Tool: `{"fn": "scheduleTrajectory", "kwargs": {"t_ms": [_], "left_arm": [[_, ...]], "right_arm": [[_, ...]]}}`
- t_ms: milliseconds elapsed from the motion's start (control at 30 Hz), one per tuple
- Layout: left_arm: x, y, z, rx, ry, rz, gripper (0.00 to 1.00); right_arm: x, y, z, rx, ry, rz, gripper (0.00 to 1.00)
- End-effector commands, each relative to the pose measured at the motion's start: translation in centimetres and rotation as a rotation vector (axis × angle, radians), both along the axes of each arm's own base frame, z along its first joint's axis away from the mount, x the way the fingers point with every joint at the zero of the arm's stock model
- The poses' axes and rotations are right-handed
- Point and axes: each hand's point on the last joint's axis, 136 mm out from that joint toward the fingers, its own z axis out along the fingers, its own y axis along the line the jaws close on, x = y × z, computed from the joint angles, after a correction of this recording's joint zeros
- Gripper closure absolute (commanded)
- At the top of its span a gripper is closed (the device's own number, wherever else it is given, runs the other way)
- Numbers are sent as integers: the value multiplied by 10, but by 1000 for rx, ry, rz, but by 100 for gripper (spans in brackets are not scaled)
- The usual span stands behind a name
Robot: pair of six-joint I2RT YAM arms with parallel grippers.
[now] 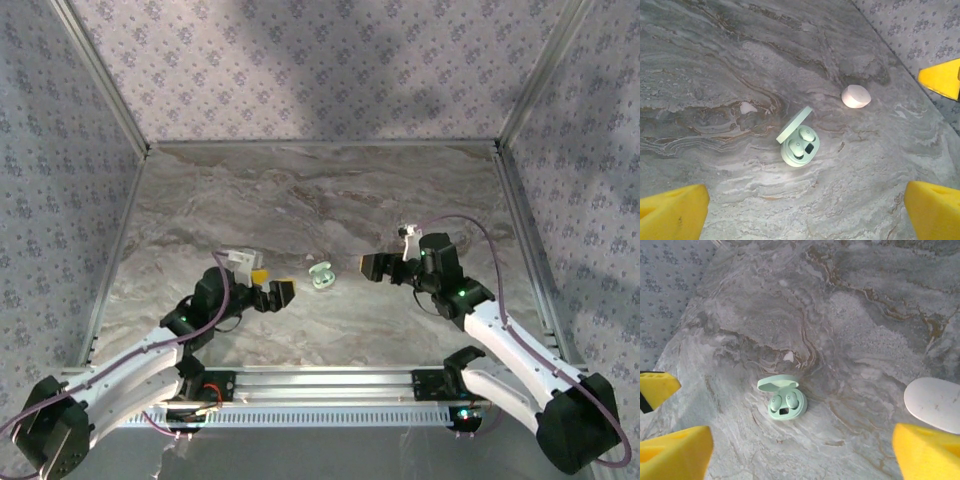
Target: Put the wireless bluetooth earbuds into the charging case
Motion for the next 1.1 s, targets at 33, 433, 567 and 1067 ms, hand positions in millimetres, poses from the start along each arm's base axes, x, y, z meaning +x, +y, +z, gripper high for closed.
{"fn": "scheduleTrajectory", "kwargs": {"t_ms": [33, 433, 567, 1067], "left_arm": [[8, -4, 9, 0, -53, 8, 0], [29, -13, 18, -63, 16, 82, 0], [45, -27, 43, -73, -22, 71, 0], [70, -54, 7, 39, -43, 3, 0]], "right_arm": [[-5, 7, -9, 47, 29, 71, 0], [0, 12, -37, 27, -29, 68, 0], [4, 10, -43, 7, -44, 31, 0], [15, 20, -62, -41, -1, 47, 0]]}}
